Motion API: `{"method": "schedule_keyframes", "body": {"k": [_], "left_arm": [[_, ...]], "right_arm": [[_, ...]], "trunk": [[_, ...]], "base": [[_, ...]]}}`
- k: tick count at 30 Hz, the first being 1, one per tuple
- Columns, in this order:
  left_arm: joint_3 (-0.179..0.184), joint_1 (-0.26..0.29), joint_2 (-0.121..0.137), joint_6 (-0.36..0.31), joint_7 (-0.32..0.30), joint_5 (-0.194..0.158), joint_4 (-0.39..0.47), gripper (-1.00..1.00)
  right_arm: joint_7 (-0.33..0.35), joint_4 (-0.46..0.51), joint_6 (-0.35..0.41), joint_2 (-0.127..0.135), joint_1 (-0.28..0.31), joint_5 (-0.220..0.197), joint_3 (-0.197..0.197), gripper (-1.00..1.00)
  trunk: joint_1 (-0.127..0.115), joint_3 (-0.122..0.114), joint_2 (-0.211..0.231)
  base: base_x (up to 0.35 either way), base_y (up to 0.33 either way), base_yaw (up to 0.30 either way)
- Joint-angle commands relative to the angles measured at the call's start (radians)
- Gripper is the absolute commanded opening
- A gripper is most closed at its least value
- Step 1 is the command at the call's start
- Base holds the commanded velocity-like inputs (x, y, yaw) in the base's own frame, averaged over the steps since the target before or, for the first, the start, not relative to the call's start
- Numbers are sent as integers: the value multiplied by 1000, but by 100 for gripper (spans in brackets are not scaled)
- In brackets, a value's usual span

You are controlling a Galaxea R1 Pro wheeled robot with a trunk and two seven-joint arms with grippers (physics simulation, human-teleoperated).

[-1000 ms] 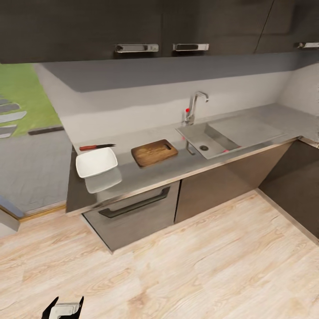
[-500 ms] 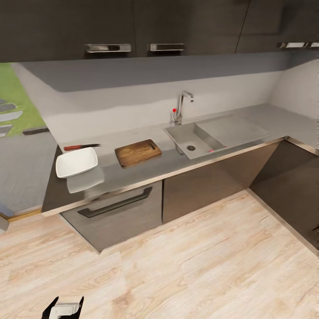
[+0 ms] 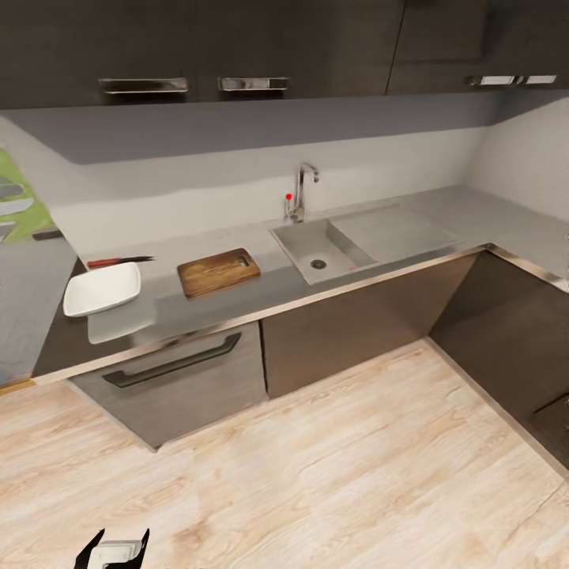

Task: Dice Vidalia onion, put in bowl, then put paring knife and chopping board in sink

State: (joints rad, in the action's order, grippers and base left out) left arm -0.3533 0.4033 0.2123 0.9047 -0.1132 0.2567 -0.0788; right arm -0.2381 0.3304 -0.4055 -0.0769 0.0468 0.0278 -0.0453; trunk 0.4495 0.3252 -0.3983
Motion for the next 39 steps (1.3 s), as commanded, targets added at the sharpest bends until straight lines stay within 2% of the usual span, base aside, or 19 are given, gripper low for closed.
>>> {"method": "schedule_keyframes", "body": {"k": [1, 39], "left_arm": [[-9, 2, 1, 5, -6, 2, -4, 100], [-9, 2, 0, 2, -6, 2, -4, 100]], "right_arm": [[-9, -1, -1, 0, 1, 3, -4, 100], [-9, -1, -1, 0, 1, 3, -5, 100]], "trunk": [[1, 2, -2], [1, 2, -2]], "base": [[0, -326, 95], [0, -326, 159]]}}
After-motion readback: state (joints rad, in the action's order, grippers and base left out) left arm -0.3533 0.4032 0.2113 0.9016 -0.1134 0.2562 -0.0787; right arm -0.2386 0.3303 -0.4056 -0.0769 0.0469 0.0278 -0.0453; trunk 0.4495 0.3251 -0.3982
